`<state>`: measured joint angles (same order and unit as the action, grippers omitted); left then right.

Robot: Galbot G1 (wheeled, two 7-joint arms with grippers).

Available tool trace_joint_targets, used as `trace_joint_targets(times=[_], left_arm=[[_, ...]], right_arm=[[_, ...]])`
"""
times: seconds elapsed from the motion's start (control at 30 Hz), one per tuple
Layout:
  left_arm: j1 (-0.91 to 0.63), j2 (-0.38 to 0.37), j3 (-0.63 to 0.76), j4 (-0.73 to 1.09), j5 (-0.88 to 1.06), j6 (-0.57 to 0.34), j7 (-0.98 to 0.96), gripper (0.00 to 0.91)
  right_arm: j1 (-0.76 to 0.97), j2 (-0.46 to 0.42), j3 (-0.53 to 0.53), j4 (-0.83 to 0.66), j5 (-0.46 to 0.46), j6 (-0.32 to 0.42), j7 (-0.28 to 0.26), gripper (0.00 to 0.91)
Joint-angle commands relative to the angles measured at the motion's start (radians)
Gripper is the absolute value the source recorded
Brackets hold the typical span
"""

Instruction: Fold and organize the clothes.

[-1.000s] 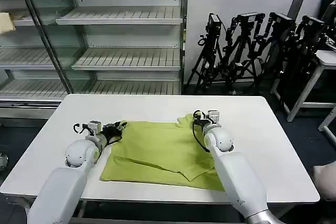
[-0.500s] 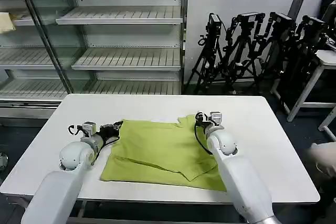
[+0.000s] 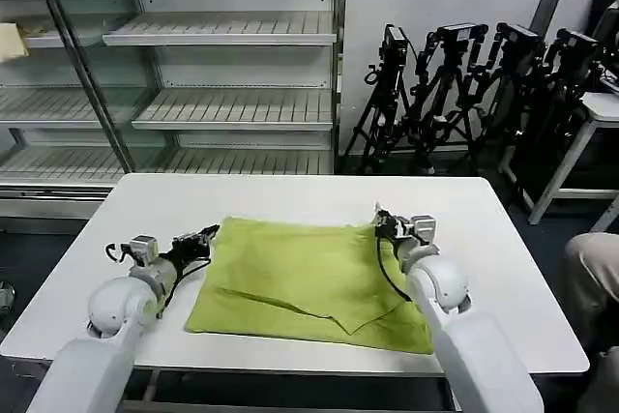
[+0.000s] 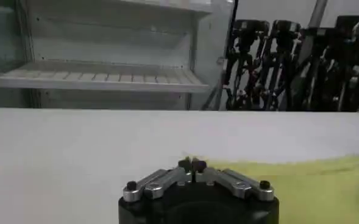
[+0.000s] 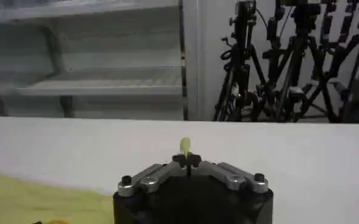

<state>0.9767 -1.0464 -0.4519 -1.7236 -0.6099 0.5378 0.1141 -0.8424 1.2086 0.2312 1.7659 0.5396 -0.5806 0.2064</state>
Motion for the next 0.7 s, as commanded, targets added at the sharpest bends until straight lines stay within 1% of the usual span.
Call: trace_joint_targets(times=[0.03, 0.27, 0.3, 0.33, 0.37, 0.4, 0.57, 0.7], left_arm=[[0.153, 0.006, -0.061, -0.149, -0.016, -0.006, 0.009, 0.02], [0.119, -0.014, -0.043, -0.13, -0.006, -0.01, 0.007, 0.02], [0.113, -0.013, -0.038, -0.129, -0.003, -0.011, 0.007, 0.03], [0.107, -0.013, -0.032, -0.126, 0.006, -0.012, 0.007, 0.06], [0.098, -0.014, -0.027, -0.119, 0.015, -0.011, 0.007, 0.252], [0.086, -0.015, -0.02, -0.103, 0.021, -0.013, 0.005, 0.907], [-0.024, -0.024, 0.056, 0.002, 0.06, -0.012, 0.005, 0.907], [-0.124, -0.053, 0.131, 0.115, 0.12, -0.011, 0.003, 0.907]], right_arm=[[-0.156, -0.046, 0.026, 0.166, 0.012, 0.001, -0.006, 0.0], [-0.142, -0.028, 0.026, 0.129, -0.007, 0.001, -0.008, 0.0], [-0.144, -0.027, 0.026, 0.129, -0.011, 0.002, -0.008, 0.0], [-0.146, -0.027, 0.025, 0.129, -0.014, 0.002, -0.009, 0.0], [-0.146, -0.027, 0.025, 0.128, -0.018, 0.002, -0.01, 0.0], [-0.146, -0.027, 0.025, 0.127, -0.021, 0.002, -0.01, 0.0], [-0.135, -0.027, 0.026, 0.125, -0.024, 0.001, -0.011, 0.0], [-0.131, -0.027, 0.026, 0.124, -0.026, 0.001, -0.011, 0.0]])
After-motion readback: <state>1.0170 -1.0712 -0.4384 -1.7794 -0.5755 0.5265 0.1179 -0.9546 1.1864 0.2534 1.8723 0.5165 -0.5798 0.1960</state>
